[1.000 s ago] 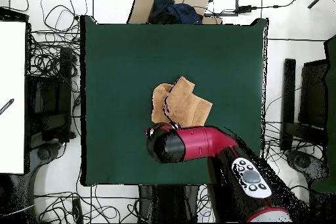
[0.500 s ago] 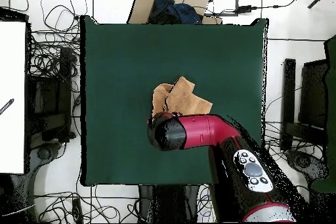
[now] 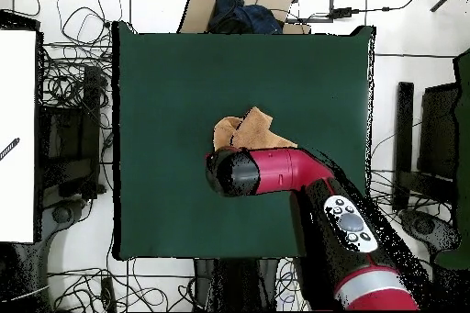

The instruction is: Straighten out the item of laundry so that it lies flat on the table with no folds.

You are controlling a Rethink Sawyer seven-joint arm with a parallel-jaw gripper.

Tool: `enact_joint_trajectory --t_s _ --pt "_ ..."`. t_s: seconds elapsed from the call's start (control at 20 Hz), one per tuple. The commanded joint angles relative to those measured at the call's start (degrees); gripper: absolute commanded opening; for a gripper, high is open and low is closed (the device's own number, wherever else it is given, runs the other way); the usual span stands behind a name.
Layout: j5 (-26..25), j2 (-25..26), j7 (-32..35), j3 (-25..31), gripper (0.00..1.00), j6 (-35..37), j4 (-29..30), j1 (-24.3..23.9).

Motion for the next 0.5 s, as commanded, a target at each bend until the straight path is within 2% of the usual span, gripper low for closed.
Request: enact_joint_trajectory --t_s 0.05,0.5 --pt "2.8 2.03 4.22 1.05 1.0 7.5 -6.16 2.37" --pt "3.87 4.46 5.13 0.63 1.0 6.95 -8.65 3.47"
